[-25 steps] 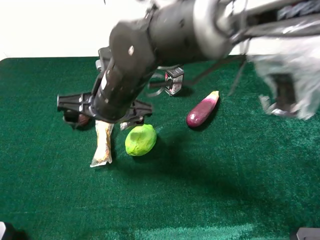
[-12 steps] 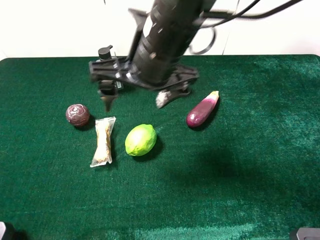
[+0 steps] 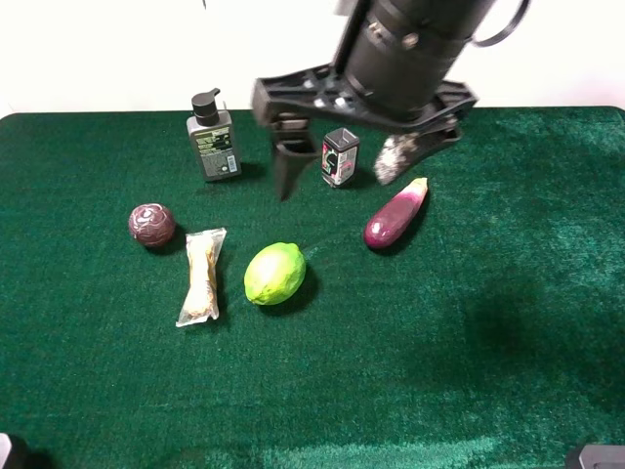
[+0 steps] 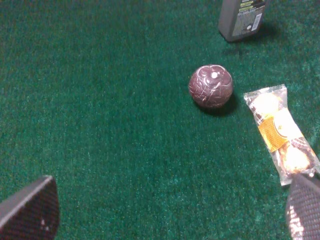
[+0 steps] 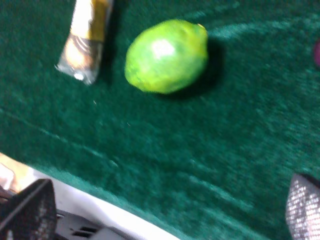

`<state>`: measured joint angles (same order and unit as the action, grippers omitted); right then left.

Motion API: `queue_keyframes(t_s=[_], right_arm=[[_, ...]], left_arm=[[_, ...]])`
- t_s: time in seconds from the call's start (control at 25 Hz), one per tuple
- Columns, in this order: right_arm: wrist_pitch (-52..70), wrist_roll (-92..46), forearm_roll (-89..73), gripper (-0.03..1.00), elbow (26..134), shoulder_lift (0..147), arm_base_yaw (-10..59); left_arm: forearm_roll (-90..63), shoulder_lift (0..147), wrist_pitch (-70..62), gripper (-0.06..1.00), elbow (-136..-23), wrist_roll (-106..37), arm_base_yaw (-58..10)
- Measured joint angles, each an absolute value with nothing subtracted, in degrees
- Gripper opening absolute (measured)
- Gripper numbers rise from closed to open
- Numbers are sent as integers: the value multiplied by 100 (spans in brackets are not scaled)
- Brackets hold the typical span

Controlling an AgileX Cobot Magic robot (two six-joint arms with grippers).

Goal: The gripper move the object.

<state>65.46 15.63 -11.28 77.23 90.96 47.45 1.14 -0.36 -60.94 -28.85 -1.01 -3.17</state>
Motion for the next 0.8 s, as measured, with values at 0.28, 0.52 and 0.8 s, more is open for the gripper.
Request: queue_keyframes(t_s=[0.28,0.52,0.8], right_arm=[[6943,1378,-588,70,7723,8509,4697],[6956,1330,-355,70,7723,7838,4697],[6974,962,-289,70,7723,6901,4697]], left_arm=[[114,-36,-6094,91,-2885,-101,-317],[114,-36,-6094,91,-2885,-101,-317],[114,-36,-6094,91,-2885,-101,-317]])
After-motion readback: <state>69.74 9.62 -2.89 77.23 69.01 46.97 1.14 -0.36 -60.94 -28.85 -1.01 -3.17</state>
